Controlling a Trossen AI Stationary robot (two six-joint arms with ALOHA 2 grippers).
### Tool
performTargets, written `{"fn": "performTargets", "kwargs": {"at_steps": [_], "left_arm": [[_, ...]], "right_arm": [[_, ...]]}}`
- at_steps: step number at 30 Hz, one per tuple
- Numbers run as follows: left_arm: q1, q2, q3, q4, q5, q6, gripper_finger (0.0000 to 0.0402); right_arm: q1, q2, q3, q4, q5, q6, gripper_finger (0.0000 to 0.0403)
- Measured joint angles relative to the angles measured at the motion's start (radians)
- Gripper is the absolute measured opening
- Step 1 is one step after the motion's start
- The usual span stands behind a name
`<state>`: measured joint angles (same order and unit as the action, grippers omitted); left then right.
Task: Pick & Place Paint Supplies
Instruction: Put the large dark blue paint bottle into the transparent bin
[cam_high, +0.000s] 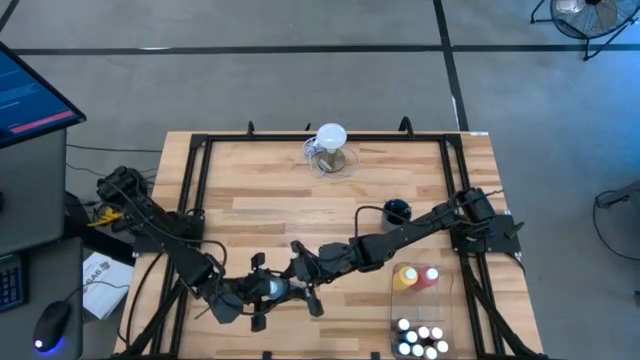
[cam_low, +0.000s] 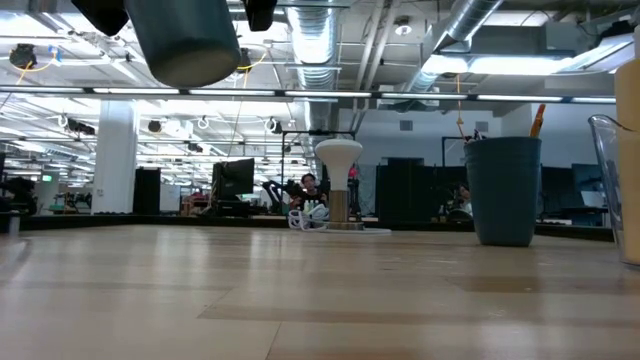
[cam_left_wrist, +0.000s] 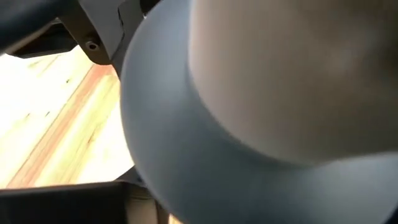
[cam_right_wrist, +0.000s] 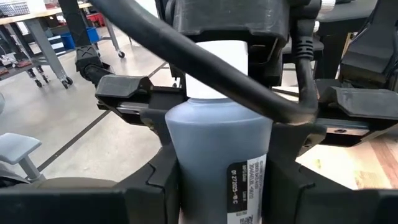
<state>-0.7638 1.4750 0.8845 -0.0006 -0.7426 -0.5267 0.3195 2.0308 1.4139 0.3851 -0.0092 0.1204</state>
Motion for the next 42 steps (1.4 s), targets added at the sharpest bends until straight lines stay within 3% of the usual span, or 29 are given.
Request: {"fn": "performTargets", "kwargs": {"at_steps": [9,19,25,32,42], "left_arm": [[-0.058,-0.005,0.002,0.020,-0.016,-0.090,0.0223],[-0.148,-0.033,0.002,0.012,-0.128,-0.095,0.0217],[-0.215,-0.080,0.004,0.032,-0.193,-0.077,0.0215],[-0.268,-0.102,0.009,0.034,-0.245,0.016,0.0214],[-0.252,-0.101,0.003,0.025,-0.277,0.111,0.0196]], "right_arm": [[0.000,0.004,-0.002,-0.018,0.001,-0.010,0.0141],[0.001,-0.004,-0.001,-0.041,-0.003,-0.010,0.0141],[0.005,-0.098,-0.006,-0.247,0.012,-0.023,0.0141],[0.046,-0.299,-0.010,-0.552,0.278,-0.040,0.0141],[0.244,-0.559,-0.079,-0.610,0.582,0.019,0.0138]]}}
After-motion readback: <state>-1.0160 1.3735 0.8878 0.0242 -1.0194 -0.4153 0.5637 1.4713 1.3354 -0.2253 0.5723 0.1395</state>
